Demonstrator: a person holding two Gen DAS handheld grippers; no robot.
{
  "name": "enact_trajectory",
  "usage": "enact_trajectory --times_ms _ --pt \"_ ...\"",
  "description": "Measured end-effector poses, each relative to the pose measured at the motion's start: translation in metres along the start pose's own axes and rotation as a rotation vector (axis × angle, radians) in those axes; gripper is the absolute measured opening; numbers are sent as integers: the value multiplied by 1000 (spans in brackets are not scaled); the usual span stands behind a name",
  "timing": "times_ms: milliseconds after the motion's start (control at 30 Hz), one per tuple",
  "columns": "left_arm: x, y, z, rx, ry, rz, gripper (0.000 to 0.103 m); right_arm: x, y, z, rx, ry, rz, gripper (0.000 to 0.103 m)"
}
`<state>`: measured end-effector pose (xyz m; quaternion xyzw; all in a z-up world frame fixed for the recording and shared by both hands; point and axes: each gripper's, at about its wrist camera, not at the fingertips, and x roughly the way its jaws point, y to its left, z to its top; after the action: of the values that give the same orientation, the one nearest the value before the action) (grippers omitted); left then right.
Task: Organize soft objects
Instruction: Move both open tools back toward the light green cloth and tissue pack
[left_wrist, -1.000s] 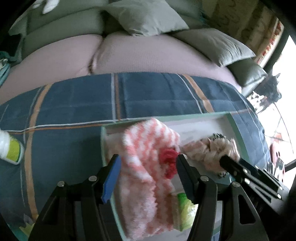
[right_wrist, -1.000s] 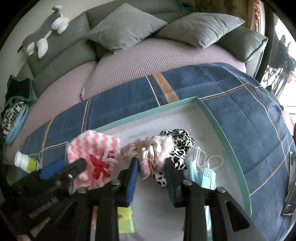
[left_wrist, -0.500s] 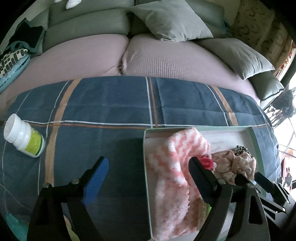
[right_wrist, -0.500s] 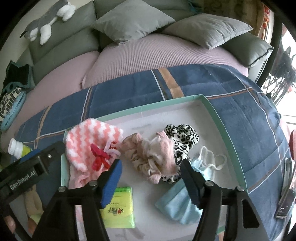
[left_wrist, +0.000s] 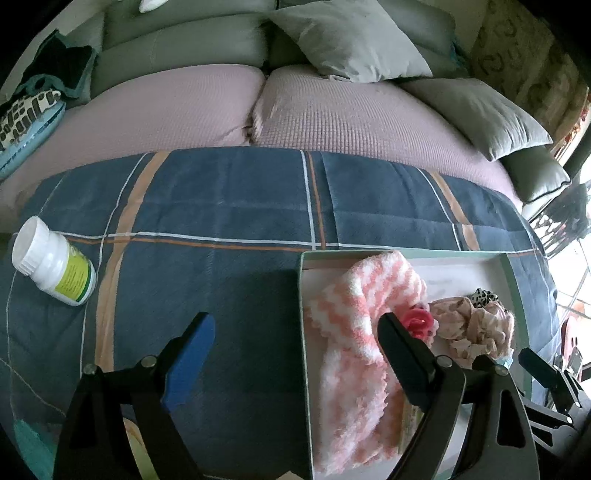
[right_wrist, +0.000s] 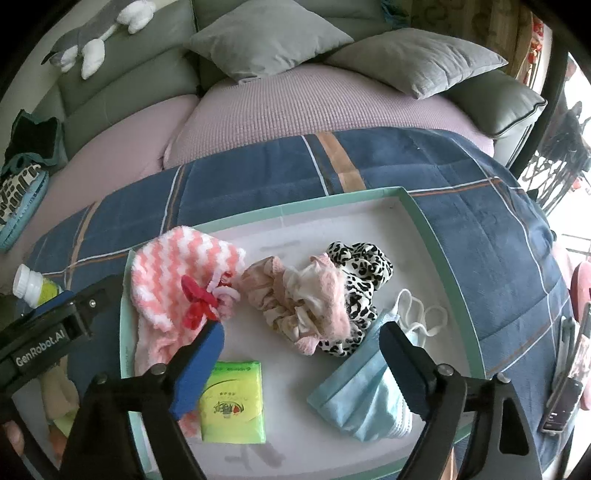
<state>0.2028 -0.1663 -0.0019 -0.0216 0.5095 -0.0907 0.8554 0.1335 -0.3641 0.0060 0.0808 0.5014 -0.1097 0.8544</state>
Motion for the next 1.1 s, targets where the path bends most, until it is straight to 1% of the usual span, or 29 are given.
enact_trajectory --times_ms 33,67,133,167,333,467,600,667,767,933,1000,1100 --pt "0 2 0 -6 -1 0 99 0 0 0 -3 0 1 92" --pt "-1 5 0 -13 -3 1 103 0 1 -1 -6 0 2 93" --pt "-2 9 -1 -26 -8 -2 103 -1 2 -1 -7 -3 2 99" --pt "-3 12 -2 -32 -8 -4 103 -2 2 -2 -7 -6 4 101" --pt "-13 23 -5 -58 -30 5 103 -8 3 -6 -3 -20 20 103" --pt "-27 30 -7 -70 -64 16 103 -13 5 -9 -16 -26 23 103" --pt "-38 36 -12 -72 -78 22 103 -22 6 -12 -3 -48 57 103" --pt "-43 38 -15 -69 -81 28 103 -27 6 -12 -1 -66 56 103" --pt "-48 40 -19 -71 -79 42 103 -34 12 -15 -15 -94 28 103" --pt "-56 44 -26 -94 -89 54 103 -41 15 -19 -17 -113 38 103" --pt "-60 44 -29 -91 -95 68 103 -44 15 -21 -13 -121 39 103" --pt "-69 45 -34 -89 -113 109 103 -47 16 -28 -8 -124 46 103"
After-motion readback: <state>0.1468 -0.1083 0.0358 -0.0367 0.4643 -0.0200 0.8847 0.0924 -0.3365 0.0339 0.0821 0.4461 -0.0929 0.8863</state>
